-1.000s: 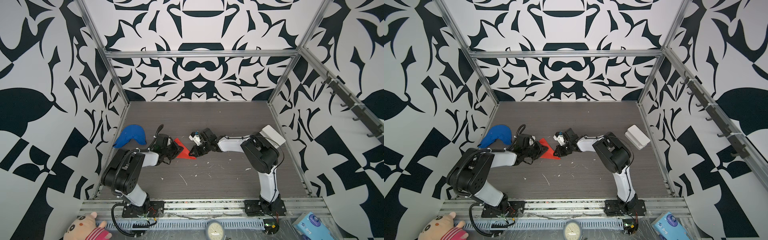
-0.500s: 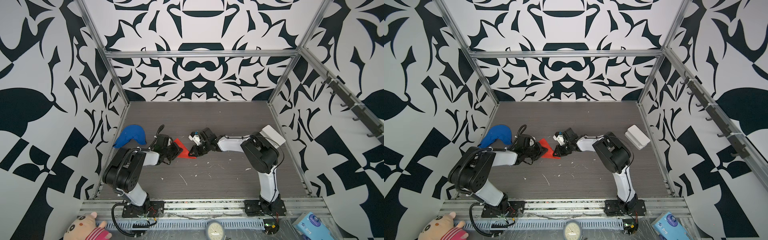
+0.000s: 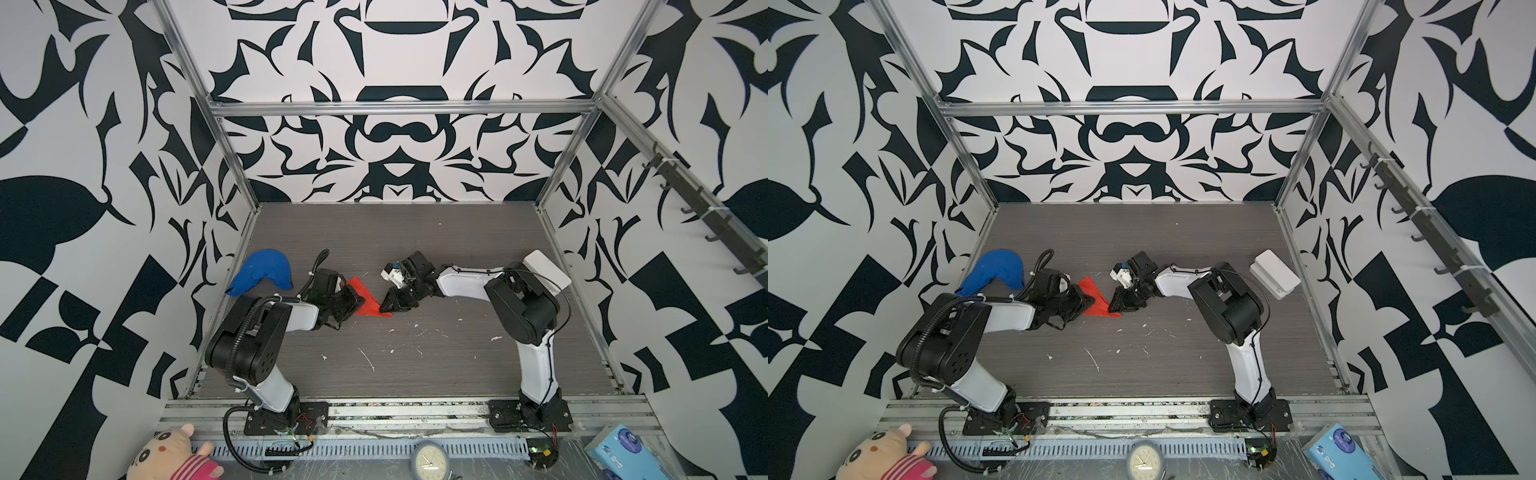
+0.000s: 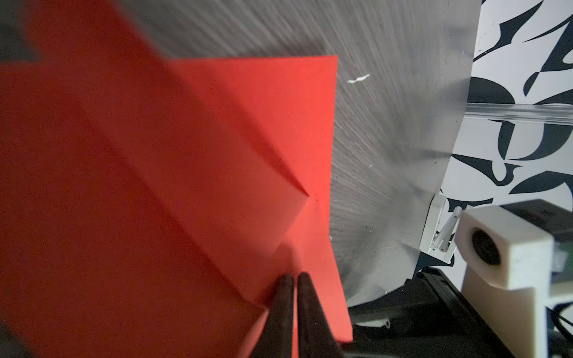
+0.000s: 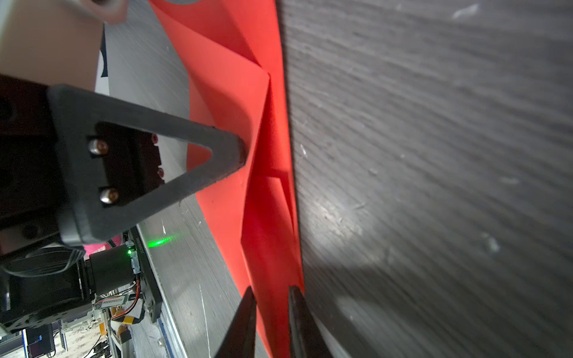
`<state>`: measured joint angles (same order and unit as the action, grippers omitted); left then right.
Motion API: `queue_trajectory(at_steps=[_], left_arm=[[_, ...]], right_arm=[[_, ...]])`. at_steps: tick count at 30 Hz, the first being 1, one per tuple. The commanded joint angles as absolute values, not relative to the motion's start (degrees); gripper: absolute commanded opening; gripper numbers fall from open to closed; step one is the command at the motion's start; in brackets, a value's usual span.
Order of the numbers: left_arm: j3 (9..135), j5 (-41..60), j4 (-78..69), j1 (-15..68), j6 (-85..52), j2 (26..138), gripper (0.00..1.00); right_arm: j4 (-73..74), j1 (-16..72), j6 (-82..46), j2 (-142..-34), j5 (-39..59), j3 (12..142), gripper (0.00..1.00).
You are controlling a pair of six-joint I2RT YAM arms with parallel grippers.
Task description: Fold a paper plane with a square sheet of paper (pick it up from the middle)
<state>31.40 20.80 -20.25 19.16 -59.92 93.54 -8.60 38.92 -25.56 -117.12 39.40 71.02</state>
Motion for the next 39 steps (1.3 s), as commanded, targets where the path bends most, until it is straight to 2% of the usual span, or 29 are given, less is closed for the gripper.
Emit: queue_trajectory(at_steps=[1, 6, 9, 15, 32, 39], left_arm=[[32.94, 20.17, -18.13, 19.22, -59.11, 95.16, 0.1], [33.09, 20.42, -18.37, 19.24, -58.99, 95.54, 0.1], [32.96, 20.35, -18.42, 19.21, -59.03, 95.54, 0.1], [33.13, 20.65, -18.69, 19.18, -58.99, 95.47, 0.11], [34.18, 20.81, -18.51, 19.16, -59.06, 95.59, 0.15], [33.92, 21.31, -18.36, 19.14, -58.75, 95.58, 0.16]], right_arm=[[-12.9, 39.2, -24.33, -113.71, 36.55, 74.0, 0.22], [-14.22, 39.29, -23.24, -112.24, 34.39, 73.13, 0.21], [-14.72, 39.37, -22.76, -112.26, 34.11, 73.07, 0.15], [-15.82, 39.9, -20.98, -114.01, 33.2, 72.62, 0.1], [-15.31, 40.03, -19.75, -116.92, 32.32, 72.07, 0.12], [-11.83, 40.0, -20.4, -111.93, 32.58, 72.8, 0.17]])
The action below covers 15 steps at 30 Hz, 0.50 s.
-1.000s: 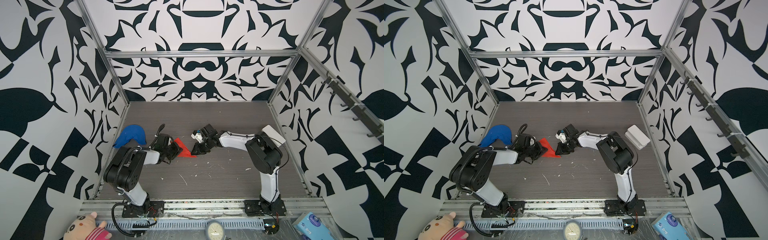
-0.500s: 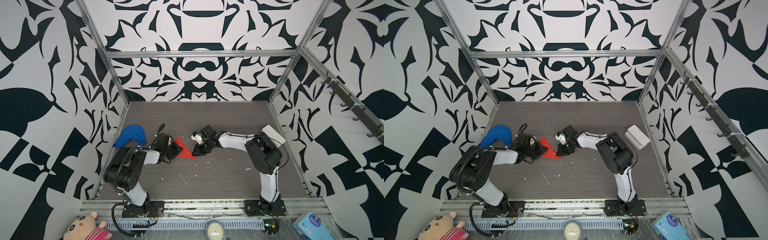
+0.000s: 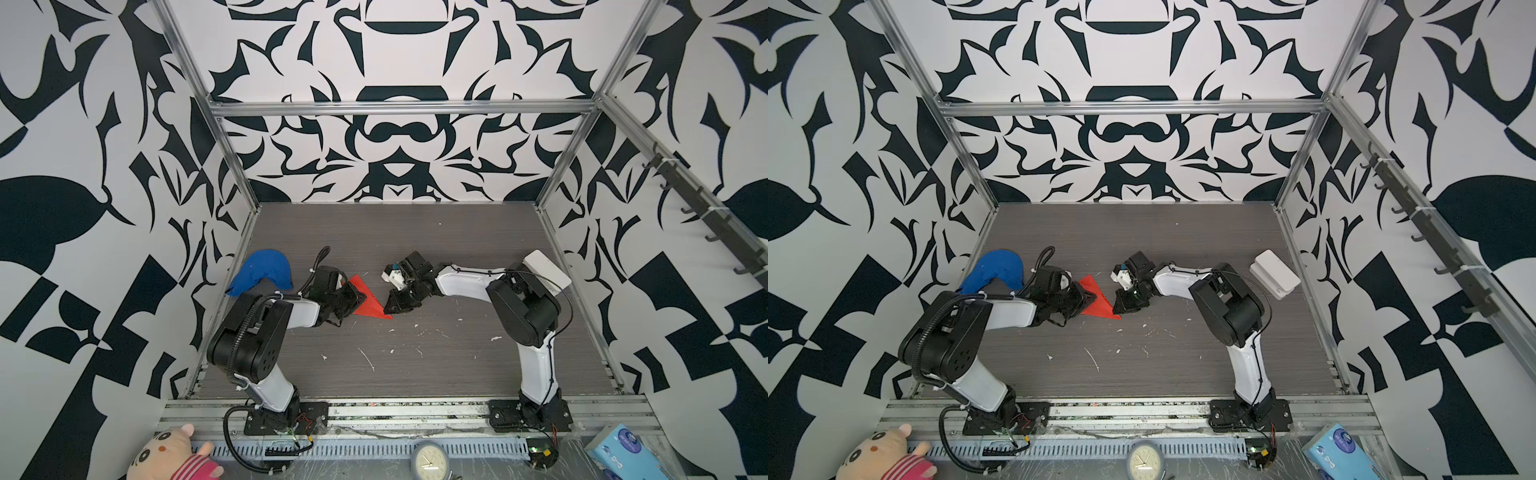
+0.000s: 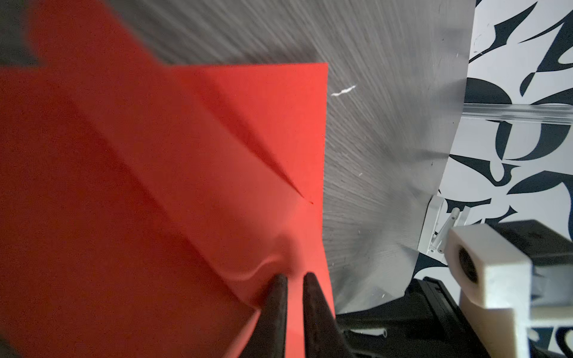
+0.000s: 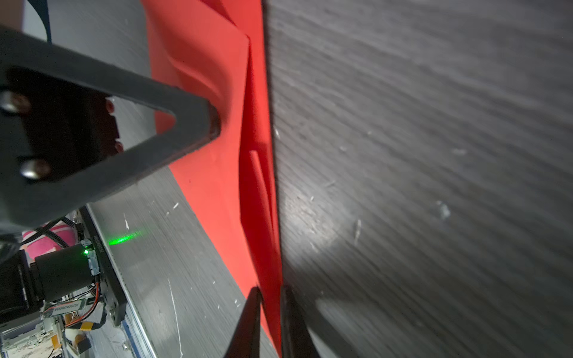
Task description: Fold a paper plane with a square sheet of paper (pick it up from the middle)
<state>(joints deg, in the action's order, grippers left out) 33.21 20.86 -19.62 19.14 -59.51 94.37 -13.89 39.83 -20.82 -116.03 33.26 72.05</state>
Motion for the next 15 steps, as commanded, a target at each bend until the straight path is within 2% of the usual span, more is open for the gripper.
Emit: queue_trajectory(at_steps=[1, 10, 15], left_arm=[[33.84, 21.44, -18.4, 19.15, -58.67, 95.62, 0.15], [33.83, 21.7, -18.26, 19.15, -58.37, 95.71, 0.15], [34.01, 21.62, -18.2, 19.15, -58.37, 96.2, 0.15]], right_arm=[[-11.65, 40.05, -20.35, -112.15, 32.53, 73.15, 0.18], [-9.77, 40.08, -20.29, -114.19, 32.24, 75.0, 0.27], [-11.24, 40.57, -19.56, -117.03, 33.92, 77.74, 0.27]])
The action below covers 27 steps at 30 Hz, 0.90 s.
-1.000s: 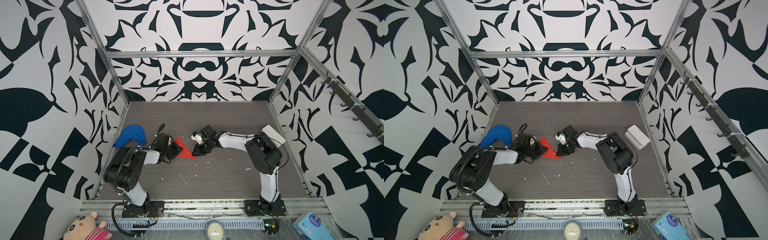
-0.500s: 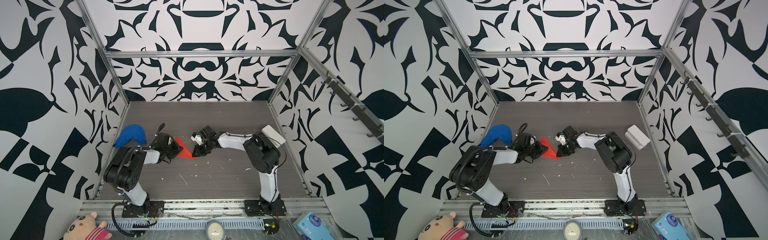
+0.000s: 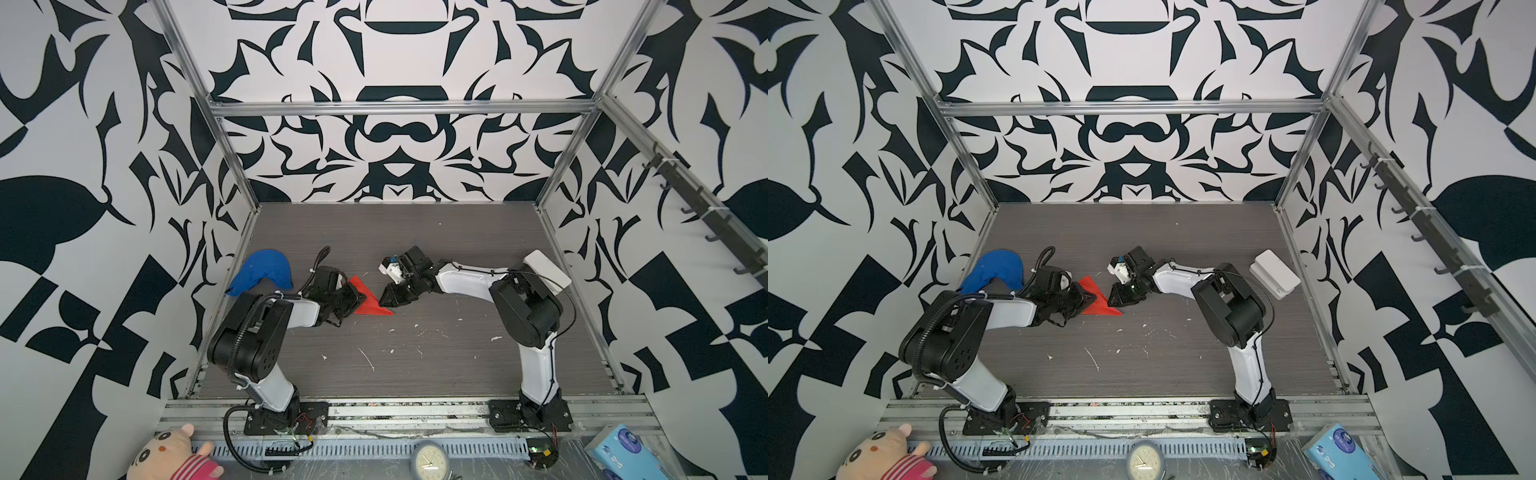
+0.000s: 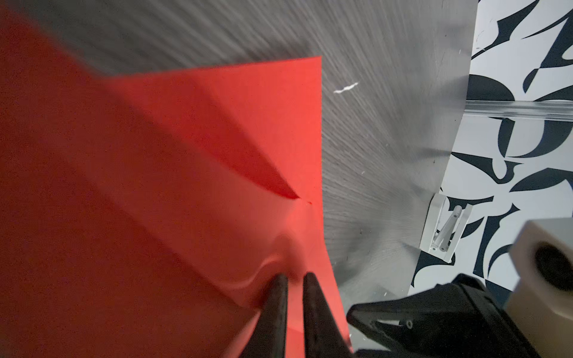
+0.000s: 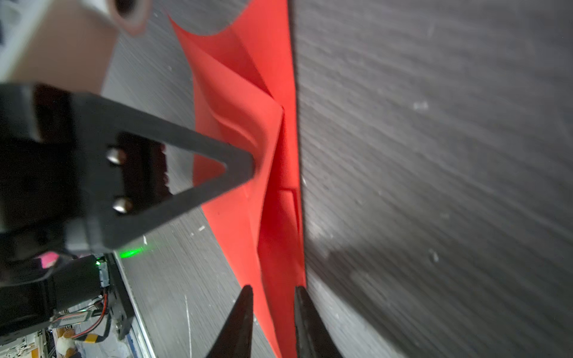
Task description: Fold a paper plane with a square sheet of paper (pick it up from the middle)
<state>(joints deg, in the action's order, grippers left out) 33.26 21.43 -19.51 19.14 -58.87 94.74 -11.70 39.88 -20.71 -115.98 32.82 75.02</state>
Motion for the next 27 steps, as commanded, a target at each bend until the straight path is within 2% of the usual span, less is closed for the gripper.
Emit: queue_trajectory(at_steps=[1, 14, 23, 27], left_arm=[[33.99, 21.58, -18.3, 19.16, -58.36, 96.24, 0.16], [34.51, 21.71, -18.38, 19.16, -58.77, 96.21, 0.16], [35.93, 21.92, -18.68, 19.14, -59.01, 95.11, 0.16], [36.53, 22.99, -21.34, 19.16, -59.0, 93.57, 0.2]], right_arm=[[-11.49, 40.71, -19.51, -117.44, 33.85, 77.95, 0.28], [-12.21, 41.2, -19.13, -119.68, 34.47, 78.64, 0.22], [-10.67, 41.31, -18.3, -120.45, 33.27, 76.43, 0.1], [-8.91, 40.97, -20.13, -120.5, 33.42, 74.68, 0.05]])
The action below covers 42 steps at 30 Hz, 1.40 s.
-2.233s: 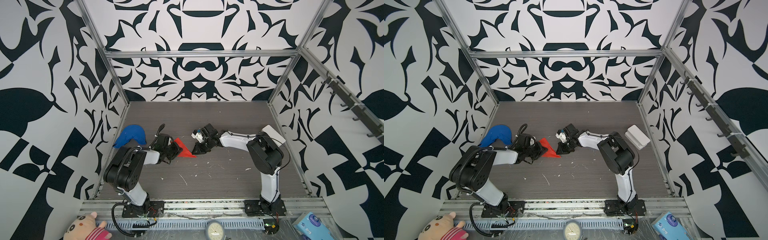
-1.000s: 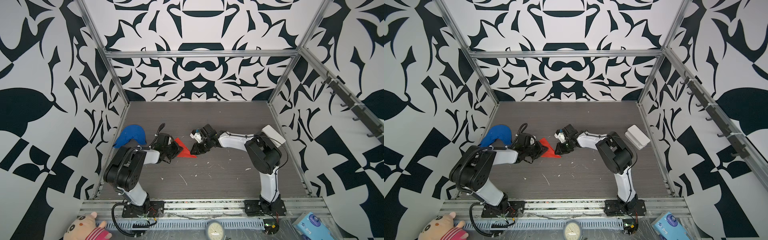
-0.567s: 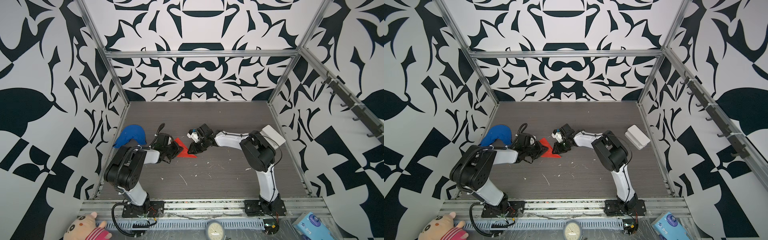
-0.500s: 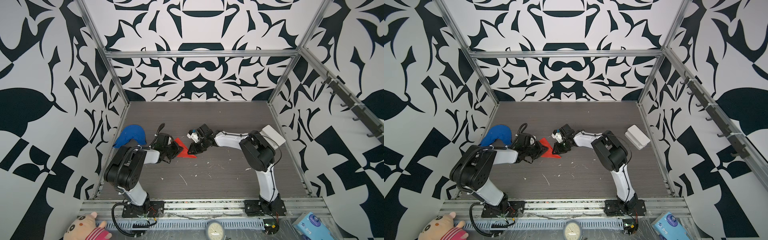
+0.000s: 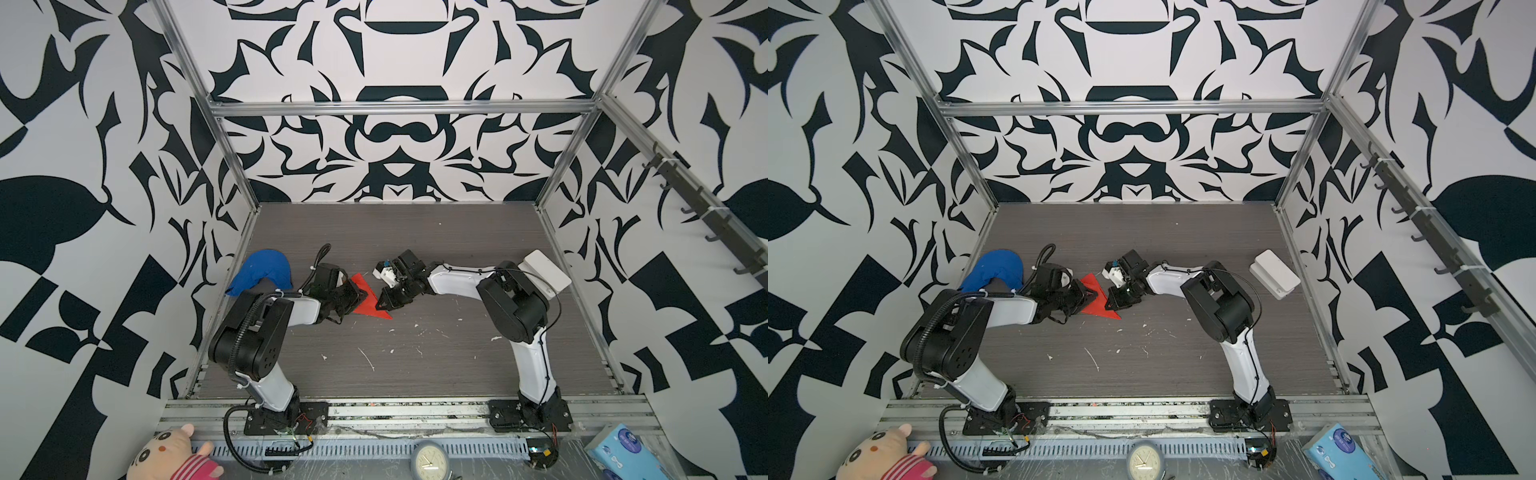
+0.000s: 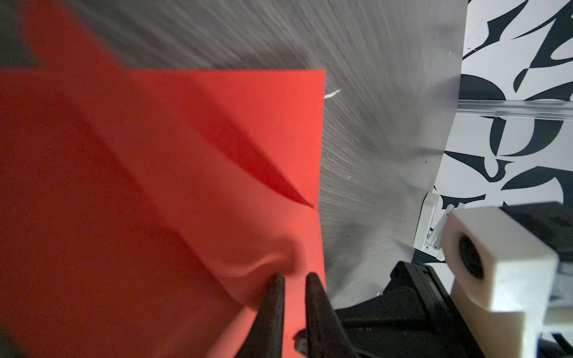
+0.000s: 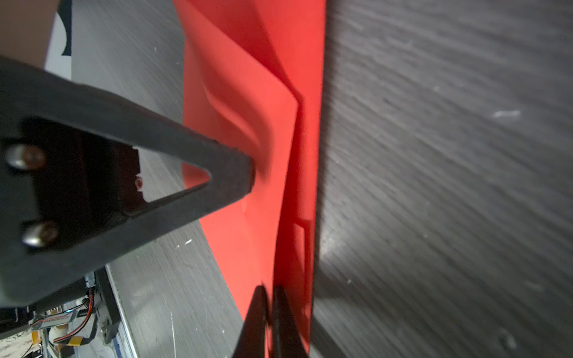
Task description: Fold a paper plane with a square sheet of paper (pick it up from the middle)
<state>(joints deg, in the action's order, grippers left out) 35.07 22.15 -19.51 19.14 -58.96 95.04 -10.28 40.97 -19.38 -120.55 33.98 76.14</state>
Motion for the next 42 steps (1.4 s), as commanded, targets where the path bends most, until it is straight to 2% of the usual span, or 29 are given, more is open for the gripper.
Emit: queue_trajectory(at_steps=[1, 9, 15, 28, 42], left_arm=[[36.5, 22.98, -21.53, 19.16, -58.82, 92.87, 0.2], [31.58, 21.84, -24.1, 19.07, -57.92, 87.89, 0.23], [30.44, 22.86, -28.36, 19.07, -58.65, 89.94, 0.23], [35.49, 24.42, -30.44, 19.07, -58.41, 98.2, 0.12], [38.63, 24.4, -29.75, 19.07, -57.99, 104.36, 0.07]], right_arm=[[-8.18, 40.74, -20.95, -120.5, 33.56, 74.07, 0.04], [-1.36, 38.27, -27.26, -119.79, 36.74, 69.64, 0.0], [5.66, 36.42, -34.96, -120.65, 41.31, 66.94, 0.0], [5.95, 35.35, -39.05, -121.64, 42.19, 66.97, 0.0], [5.1, 34.81, -39.96, -121.91, 42.4, 67.06, 0.0]])
